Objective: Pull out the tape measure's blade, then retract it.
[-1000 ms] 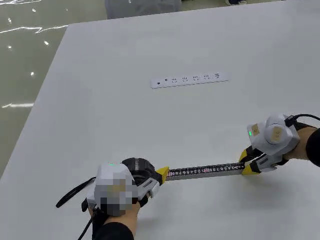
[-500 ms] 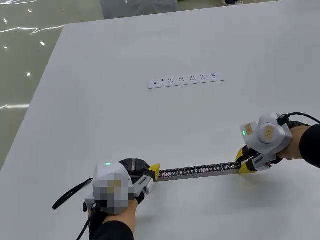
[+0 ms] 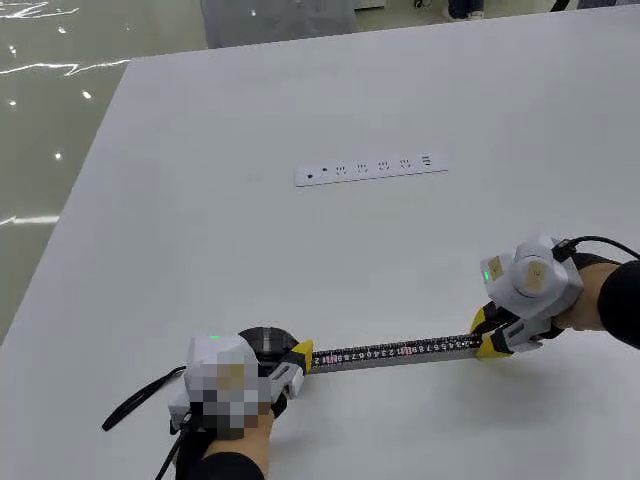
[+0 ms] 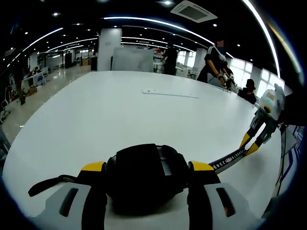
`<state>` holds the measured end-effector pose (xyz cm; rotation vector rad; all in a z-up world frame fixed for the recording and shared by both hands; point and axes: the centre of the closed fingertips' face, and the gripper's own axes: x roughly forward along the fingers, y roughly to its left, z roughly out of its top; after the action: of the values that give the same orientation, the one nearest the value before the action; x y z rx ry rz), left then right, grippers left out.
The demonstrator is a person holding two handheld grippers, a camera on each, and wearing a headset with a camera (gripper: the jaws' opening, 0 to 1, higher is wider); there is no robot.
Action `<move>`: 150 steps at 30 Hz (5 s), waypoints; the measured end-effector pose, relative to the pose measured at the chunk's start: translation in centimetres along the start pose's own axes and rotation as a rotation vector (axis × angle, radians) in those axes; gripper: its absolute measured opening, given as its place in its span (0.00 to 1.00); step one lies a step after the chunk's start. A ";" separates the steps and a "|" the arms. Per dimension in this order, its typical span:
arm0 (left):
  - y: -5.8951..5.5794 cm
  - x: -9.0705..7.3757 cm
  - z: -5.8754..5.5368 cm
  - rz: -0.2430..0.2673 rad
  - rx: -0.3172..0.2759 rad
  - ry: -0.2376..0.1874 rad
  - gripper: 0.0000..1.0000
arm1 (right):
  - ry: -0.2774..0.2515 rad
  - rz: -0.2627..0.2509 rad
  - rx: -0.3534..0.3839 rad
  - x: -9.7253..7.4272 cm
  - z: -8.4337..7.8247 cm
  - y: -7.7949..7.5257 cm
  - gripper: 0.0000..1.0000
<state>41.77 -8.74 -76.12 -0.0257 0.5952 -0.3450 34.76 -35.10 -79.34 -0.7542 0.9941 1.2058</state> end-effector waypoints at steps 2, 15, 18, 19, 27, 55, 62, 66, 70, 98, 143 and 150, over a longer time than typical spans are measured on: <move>0.0 0.0 -0.1 -0.001 0.016 0.015 0.62 | 0.002 -0.002 -0.001 0.0 0.0 -0.1 0.08; 0.1 0.0 -0.3 -0.023 0.020 0.053 0.60 | 0.003 -0.006 0.025 0.2 0.1 -0.4 0.06; 0.0 -0.1 -0.3 -0.024 0.019 0.060 0.59 | 0.005 -0.006 0.035 0.3 0.3 -0.5 0.06; 0.1 -0.1 -0.3 -0.025 0.019 0.061 0.59 | 0.005 -0.004 0.044 0.3 0.3 -0.5 0.06; 0.0 0.0 -0.4 -0.025 0.023 0.064 0.60 | 0.029 0.004 0.033 0.4 0.6 -0.3 0.07; -0.1 0.0 -0.4 -0.021 0.029 0.073 0.60 | 0.110 -0.006 0.073 0.9 1.5 -0.4 0.07; 0.0 0.0 -0.4 -0.020 0.027 0.075 0.60 | 0.131 -0.005 0.039 1.0 1.7 -0.3 0.07; 0.0 0.0 -0.4 -0.020 0.027 0.076 0.61 | 0.137 -0.007 0.031 1.0 1.8 -0.2 0.07; -0.1 0.0 -0.4 -0.020 0.026 0.078 0.61 | 0.145 -0.005 0.024 1.0 1.9 -0.2 0.07; -0.1 0.0 -0.4 -0.016 0.030 0.078 0.61 | 0.159 -0.017 0.010 1.5 2.8 -0.1 0.07; -0.1 0.1 -0.6 -0.014 0.033 0.097 0.61 | 0.138 -0.008 -0.061 2.5 4.8 0.3 0.07; -0.1 0.1 -0.6 -0.014 0.032 0.097 0.61 | 0.128 -0.007 -0.052 2.6 5.1 0.2 0.07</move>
<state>41.48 -8.81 -76.61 0.0181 0.6853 -0.3707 35.76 -29.51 -79.69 -0.8842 1.0669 1.1931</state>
